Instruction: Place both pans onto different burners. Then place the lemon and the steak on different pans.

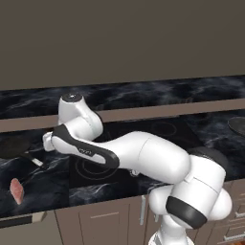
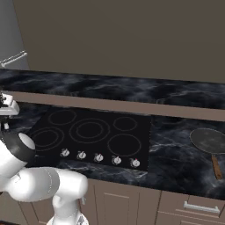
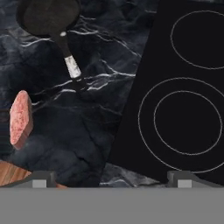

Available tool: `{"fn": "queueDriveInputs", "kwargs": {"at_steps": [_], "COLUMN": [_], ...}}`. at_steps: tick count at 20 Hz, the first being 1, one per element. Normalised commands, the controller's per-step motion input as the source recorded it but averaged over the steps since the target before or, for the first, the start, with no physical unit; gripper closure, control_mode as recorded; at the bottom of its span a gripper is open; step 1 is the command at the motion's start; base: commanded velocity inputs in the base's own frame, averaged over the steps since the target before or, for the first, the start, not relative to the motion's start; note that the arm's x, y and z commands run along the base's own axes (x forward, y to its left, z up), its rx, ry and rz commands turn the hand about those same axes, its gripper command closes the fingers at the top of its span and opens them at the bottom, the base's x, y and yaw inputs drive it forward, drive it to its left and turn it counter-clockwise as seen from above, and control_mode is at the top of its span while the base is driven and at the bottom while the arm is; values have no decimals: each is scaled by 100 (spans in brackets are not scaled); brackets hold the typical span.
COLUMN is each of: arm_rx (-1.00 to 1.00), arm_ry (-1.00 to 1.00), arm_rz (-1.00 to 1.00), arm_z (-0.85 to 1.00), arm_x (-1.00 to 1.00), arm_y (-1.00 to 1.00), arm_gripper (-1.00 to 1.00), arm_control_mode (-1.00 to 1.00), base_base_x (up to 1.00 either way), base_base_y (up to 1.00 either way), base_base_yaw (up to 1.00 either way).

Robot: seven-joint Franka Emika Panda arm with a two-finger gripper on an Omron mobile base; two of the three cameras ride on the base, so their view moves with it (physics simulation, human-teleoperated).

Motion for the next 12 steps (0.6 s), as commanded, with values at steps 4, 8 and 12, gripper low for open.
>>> {"fn": "queueDriveInputs", "kwargs": {"at_steps": [4, 8, 12], "arm_rx": [0, 0, 0], "arm_ry": [0, 0, 0], "arm_rz": [18, 10, 2], "arm_z": [-22, -17, -16], "arm_x": [20, 17, 28], "arm_y": [28, 47, 46], "arm_gripper": [-100, -100, -100], "arm_control_mode": [-100, -100, -100], "base_base_x": [0, 0, 0], "base_base_y": [0, 0, 0], "base_base_yaw": [0, 0, 0]}}
